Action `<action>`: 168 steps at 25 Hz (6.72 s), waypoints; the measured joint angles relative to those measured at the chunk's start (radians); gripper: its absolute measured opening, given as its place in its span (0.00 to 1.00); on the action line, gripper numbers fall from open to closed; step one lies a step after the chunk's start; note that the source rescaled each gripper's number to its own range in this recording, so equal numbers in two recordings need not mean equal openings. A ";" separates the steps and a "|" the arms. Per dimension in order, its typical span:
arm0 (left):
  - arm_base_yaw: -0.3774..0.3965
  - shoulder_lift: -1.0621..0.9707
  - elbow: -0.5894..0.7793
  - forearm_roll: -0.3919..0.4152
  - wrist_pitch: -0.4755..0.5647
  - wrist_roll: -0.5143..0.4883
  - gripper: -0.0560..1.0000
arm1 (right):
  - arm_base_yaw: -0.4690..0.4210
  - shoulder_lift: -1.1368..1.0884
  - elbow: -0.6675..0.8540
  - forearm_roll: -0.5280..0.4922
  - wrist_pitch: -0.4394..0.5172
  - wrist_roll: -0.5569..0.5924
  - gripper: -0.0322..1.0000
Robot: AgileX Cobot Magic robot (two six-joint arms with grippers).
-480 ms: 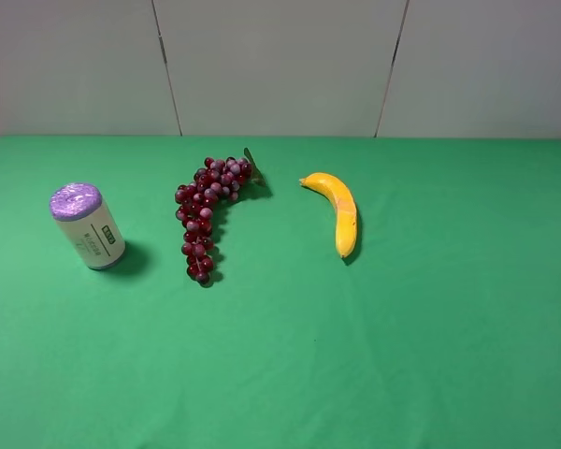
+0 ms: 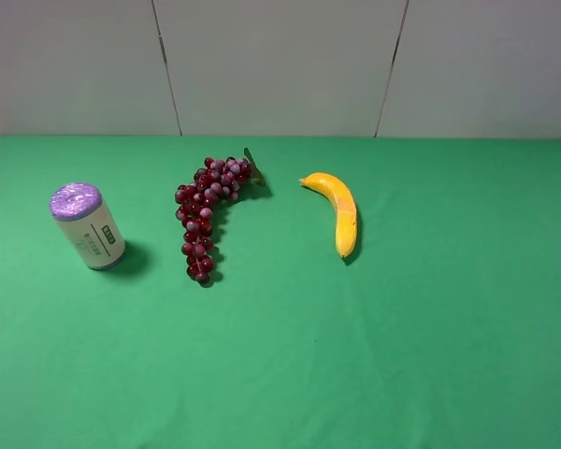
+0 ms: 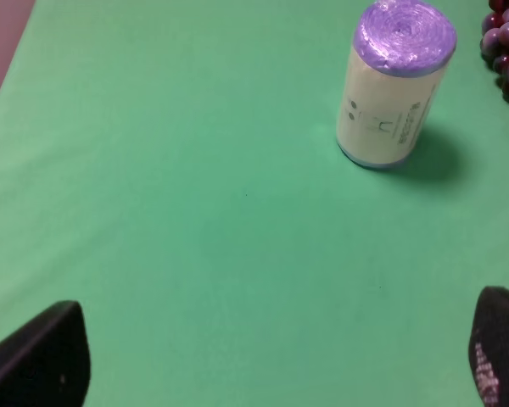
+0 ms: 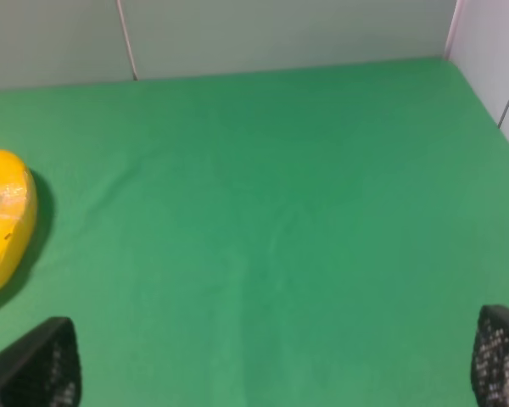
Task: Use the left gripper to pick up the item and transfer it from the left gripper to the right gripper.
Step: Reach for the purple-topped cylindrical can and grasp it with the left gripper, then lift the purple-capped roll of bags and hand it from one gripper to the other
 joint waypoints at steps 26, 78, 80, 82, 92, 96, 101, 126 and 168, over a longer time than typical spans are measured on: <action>0.000 0.081 -0.098 0.000 0.054 0.001 0.91 | 0.000 0.000 0.000 0.000 0.000 0.000 1.00; -0.001 1.323 -0.508 -0.094 -0.138 0.107 1.00 | 0.000 0.000 0.000 0.000 0.000 0.000 1.00; -0.008 1.364 -0.527 -0.094 -0.139 0.107 1.00 | 0.000 0.000 0.000 0.000 0.000 0.000 1.00; -0.021 1.399 -0.543 -0.094 -0.146 0.107 1.00 | 0.000 0.000 0.000 0.000 0.000 0.000 1.00; -0.044 1.552 -0.553 -0.103 -0.220 0.107 1.00 | 0.000 0.000 0.000 0.000 0.000 0.000 1.00; -0.047 1.595 -0.555 -0.115 -0.255 0.107 1.00 | 0.000 0.000 0.000 0.000 0.000 0.000 1.00; -0.081 1.645 -0.558 -0.115 -0.298 0.107 1.00 | 0.000 0.000 0.000 0.000 0.000 0.000 1.00; -0.105 1.778 -0.558 -0.098 -0.420 0.096 1.00 | 0.000 0.000 0.000 0.000 0.000 0.000 1.00; -0.105 1.787 -0.582 -0.093 -0.372 0.096 0.06 | 0.000 0.000 0.000 0.000 0.000 0.000 1.00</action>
